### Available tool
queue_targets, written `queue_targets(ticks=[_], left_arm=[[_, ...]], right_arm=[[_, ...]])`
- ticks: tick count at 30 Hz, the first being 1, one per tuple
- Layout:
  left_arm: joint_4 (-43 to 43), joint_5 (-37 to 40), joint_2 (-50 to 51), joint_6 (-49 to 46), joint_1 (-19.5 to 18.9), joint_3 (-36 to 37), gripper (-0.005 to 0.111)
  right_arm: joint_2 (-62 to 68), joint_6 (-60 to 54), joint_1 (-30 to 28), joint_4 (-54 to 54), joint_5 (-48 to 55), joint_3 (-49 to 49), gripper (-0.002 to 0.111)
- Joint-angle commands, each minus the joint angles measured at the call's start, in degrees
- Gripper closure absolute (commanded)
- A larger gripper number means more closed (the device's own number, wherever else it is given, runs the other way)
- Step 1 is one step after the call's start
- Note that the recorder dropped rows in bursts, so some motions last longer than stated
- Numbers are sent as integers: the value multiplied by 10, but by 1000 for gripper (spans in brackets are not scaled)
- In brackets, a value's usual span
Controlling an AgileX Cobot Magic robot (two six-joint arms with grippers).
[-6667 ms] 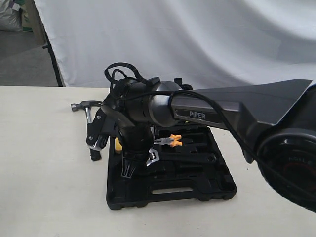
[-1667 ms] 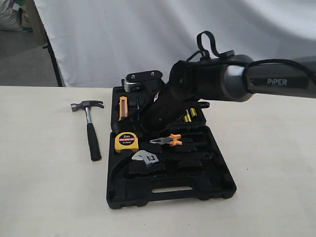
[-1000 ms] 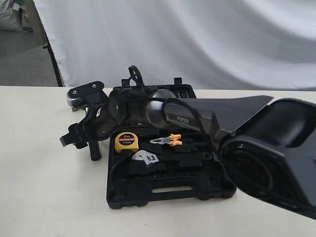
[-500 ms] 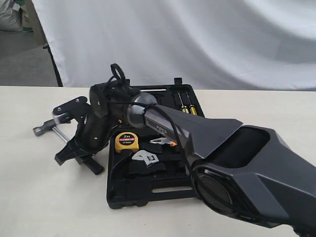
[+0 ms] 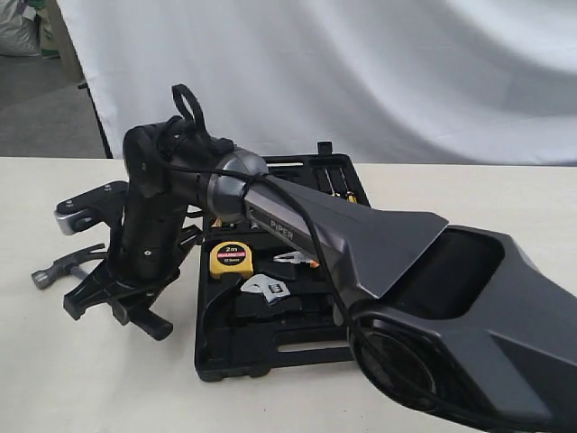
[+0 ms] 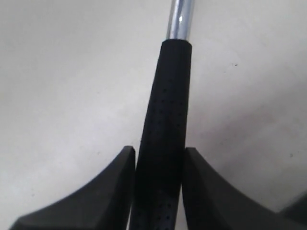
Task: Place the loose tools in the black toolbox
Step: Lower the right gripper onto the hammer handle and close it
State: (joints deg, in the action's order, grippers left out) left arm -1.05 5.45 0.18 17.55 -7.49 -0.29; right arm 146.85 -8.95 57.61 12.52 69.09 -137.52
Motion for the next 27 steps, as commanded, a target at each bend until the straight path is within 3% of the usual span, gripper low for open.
queue_targets(ticks=[1, 7, 17, 22, 27], left_arm=[[-3, -4, -2, 3, -15, -2, 106], [-3, -4, -2, 3, -15, -2, 106], [-3, -4, -2, 3, -15, -2, 106], [-3, -4, -2, 3, -15, -2, 106], [-3, -4, -2, 3, -15, -2, 106]], right_arm=[[-47, -13, 19, 12, 9, 58, 108], [-133, -27, 21, 17, -1, 241, 108], [-359, -127, 21, 39, -197, 630, 108], [-393, -159, 21, 39, -209, 707, 108], [-384, -159, 20, 32, -229, 716, 108]])
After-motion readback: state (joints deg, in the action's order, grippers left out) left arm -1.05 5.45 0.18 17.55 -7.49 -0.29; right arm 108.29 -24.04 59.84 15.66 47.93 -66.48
